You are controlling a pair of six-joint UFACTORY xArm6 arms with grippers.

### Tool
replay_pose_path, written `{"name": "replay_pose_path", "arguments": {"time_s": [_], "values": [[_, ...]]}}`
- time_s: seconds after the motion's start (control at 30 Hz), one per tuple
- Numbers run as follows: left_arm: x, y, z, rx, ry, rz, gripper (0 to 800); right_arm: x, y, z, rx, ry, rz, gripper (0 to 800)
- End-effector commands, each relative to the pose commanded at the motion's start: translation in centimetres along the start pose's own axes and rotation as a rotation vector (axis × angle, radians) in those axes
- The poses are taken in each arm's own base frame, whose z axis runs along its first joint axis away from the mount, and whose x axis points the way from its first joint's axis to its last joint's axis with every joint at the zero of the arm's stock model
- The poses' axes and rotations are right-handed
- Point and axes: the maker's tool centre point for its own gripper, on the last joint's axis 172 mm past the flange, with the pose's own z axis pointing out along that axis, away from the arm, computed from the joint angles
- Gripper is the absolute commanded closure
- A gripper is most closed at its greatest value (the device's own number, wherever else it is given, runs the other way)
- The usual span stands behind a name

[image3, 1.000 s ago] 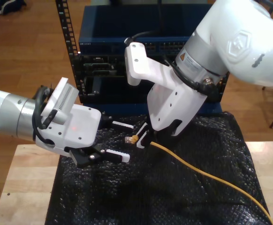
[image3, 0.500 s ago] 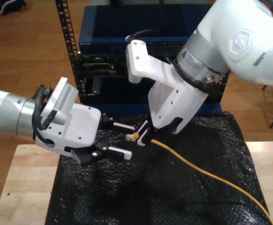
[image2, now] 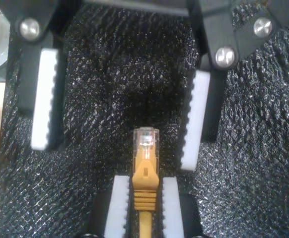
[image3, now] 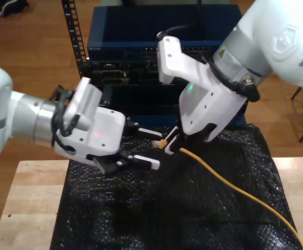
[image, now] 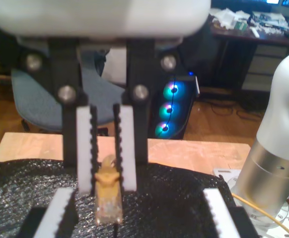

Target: Grab the cable and plug it in

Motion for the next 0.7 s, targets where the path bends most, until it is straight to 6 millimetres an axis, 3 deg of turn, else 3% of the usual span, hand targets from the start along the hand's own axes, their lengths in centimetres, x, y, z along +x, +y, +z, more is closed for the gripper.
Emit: {"name": "replay_pose_path", "arguments": {"time_s": [0.17, 0.7], "values": [[0.5, -0.5, -0.2, 0.007, 0.003, 0.009, 243, -0.6, 0.2, -0.4, -0.005, 0.0, 0.014, 793], [1.1, -1.4, -0.4, 0.022, 0.027, 0.009, 274, -0.1, -0.2, -0.5, -0.003, 0.026, 0.012, 792]]}}
